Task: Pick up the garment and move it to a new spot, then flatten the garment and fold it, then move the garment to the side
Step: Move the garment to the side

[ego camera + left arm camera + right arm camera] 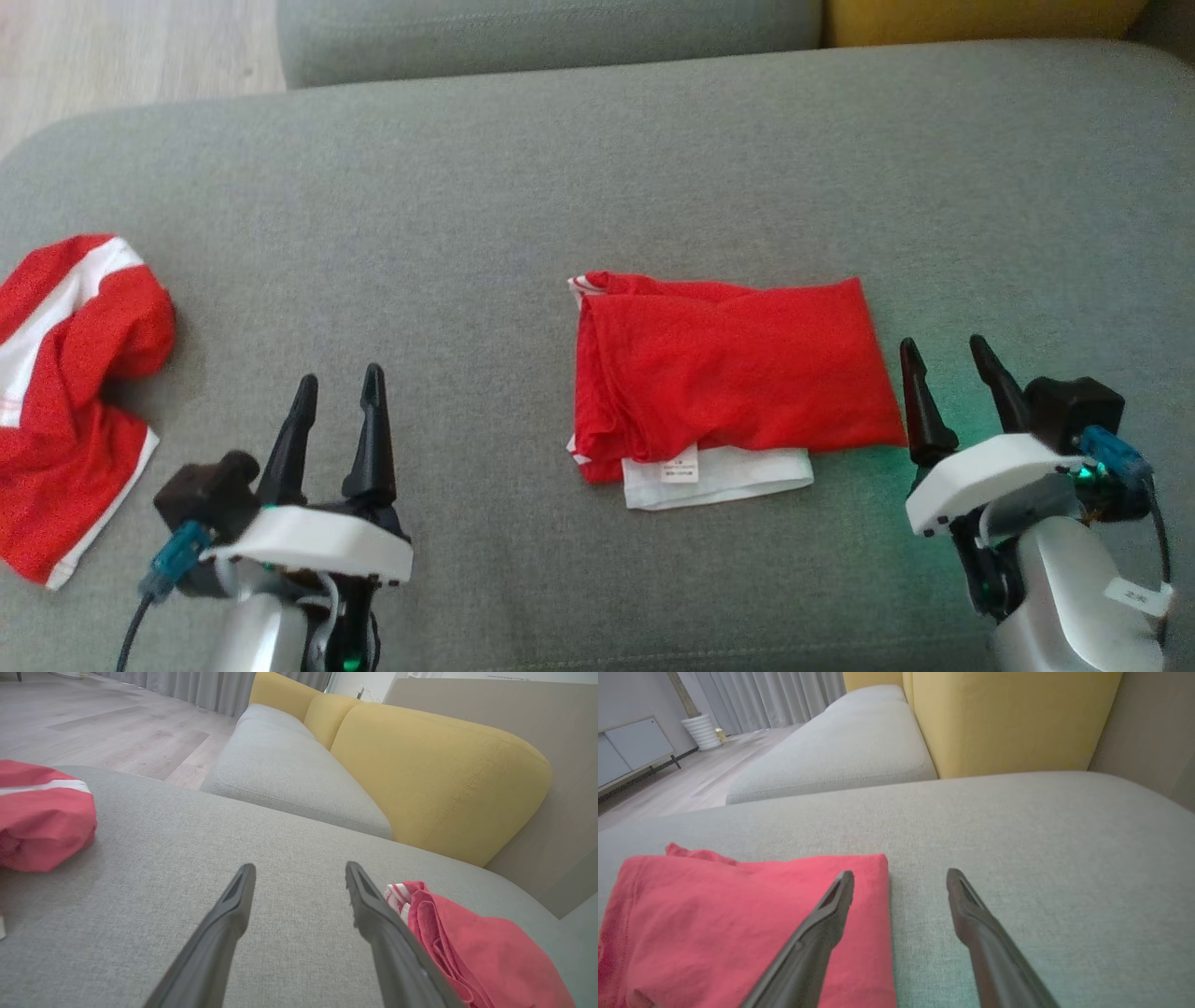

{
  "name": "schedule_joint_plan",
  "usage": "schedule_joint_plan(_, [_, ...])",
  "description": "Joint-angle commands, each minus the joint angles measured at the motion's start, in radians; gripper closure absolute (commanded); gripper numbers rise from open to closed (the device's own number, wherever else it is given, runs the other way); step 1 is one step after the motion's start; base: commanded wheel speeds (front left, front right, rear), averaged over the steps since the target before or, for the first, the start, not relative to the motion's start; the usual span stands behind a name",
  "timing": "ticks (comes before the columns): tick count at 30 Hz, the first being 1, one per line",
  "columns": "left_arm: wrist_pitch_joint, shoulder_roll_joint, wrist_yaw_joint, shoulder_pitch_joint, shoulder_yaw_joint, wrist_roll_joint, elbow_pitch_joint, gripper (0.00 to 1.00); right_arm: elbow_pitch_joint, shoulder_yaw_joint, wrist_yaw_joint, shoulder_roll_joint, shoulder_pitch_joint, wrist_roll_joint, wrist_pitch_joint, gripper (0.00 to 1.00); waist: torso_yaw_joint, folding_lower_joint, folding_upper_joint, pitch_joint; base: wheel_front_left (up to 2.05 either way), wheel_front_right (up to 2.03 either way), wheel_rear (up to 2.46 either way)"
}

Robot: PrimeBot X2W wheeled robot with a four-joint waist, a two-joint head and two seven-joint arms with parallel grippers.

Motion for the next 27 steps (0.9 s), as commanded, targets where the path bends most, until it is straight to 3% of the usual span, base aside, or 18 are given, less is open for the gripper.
schedule_joint_plan(1, [-0.006, 0.007, -0.006, -0.050, 0.027, 0.006, -0.030, 0.00, -0.027, 0.016, 0.003, 0.003, -0.046, 0.005, 0.001, 0.00, 0.009, 0.0000, 0.0000, 0.014, 0.00, 0.00, 0.00])
schedule_joint_plan(7, [-0.006, 0.007, -0.007, -0.075, 0.017, 0.006, -0.016, 0.00, 0.058, 0.006, 0.003, 0.018, -0.082, 0.022, 0.051, 0.00, 0.032, 0.0000, 0.0000, 0.050, 0.00, 0.00, 0.00])
schedule_joint_plan(20, [-0.006, 0.007, -0.004, -0.107, 0.007, 0.006, -0.008, 0.00, 0.256, 0.051, 0.003, 0.022, -0.177, 0.079, 0.037, 0.00, 0.058, 0.0000, 0.0000, 0.093, 0.00, 0.00, 0.00])
schedule_joint_plan(21, [-0.006, 0.007, -0.004, -0.107, 0.008, 0.007, -0.007, 0.00, 0.268, 0.056, 0.003, 0.022, -0.183, 0.076, 0.029, 0.80, 0.058, 0.0000, 0.0000, 0.094, 0.00, 0.00, 0.00])
schedule_joint_plan(22, [-0.006, 0.007, -0.004, -0.108, 0.009, 0.007, -0.007, 0.00, 0.276, 0.064, 0.003, 0.022, -0.190, 0.074, 0.018, 1.00, 0.056, 0.0000, 0.0000, 0.095, 0.00, 0.00, 0.00])
schedule_joint_plan(27, [-0.006, 0.007, -0.006, -0.113, 0.018, 0.009, -0.003, 0.00, 0.272, 0.101, 0.003, 0.012, -0.230, 0.012, -0.064, 1.00, 0.033, 0.0000, 0.0000, 0.091, 0.00, 0.00, 0.00])
